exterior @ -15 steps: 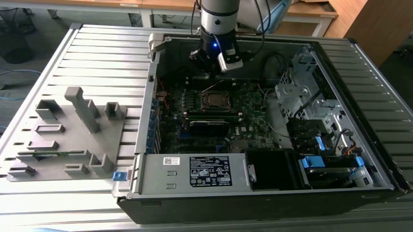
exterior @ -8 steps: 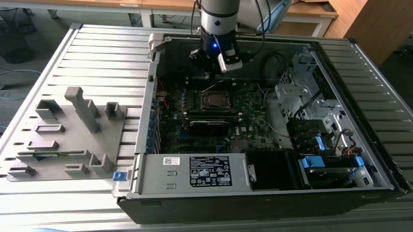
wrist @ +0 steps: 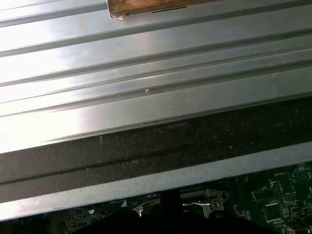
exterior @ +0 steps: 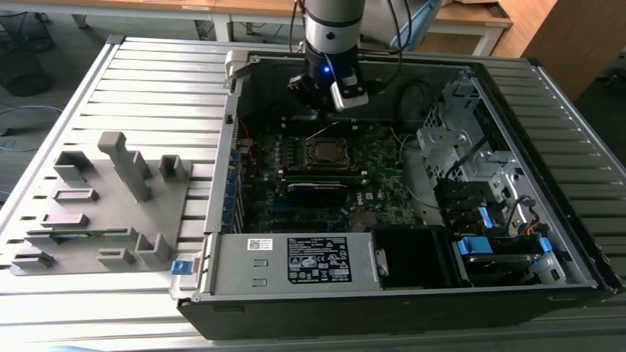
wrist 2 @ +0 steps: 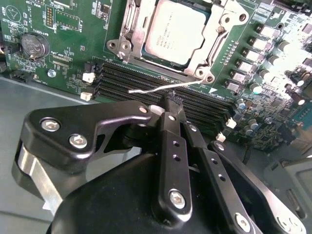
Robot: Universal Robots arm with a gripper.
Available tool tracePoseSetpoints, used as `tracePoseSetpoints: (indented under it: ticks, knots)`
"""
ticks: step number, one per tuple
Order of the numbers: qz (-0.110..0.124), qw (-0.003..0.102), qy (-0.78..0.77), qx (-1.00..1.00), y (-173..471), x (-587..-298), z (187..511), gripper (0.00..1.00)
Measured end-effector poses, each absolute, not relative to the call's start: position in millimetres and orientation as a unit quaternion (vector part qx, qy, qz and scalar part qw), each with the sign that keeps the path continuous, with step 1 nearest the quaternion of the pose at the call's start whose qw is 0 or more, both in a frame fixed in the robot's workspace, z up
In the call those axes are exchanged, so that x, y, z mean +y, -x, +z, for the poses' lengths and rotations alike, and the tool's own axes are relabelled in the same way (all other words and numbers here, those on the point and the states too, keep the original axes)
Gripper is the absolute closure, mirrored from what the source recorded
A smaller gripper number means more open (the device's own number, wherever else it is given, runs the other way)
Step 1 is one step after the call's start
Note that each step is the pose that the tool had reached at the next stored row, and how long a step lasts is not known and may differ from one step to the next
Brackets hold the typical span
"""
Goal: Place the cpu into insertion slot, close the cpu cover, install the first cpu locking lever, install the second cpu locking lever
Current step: 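Install the first cpu locking lever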
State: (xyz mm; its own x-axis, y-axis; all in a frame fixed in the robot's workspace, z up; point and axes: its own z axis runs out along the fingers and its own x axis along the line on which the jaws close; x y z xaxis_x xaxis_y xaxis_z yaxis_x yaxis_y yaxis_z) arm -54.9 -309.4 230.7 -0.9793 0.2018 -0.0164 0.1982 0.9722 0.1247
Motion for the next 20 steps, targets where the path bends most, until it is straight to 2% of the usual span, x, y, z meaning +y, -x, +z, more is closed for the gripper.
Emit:
tracePoseSetpoints:
  ticks: [20]
  knots:
    - [0.061,0.015,-0.105,0.992,49.8,-310.2,225.7,0.89]
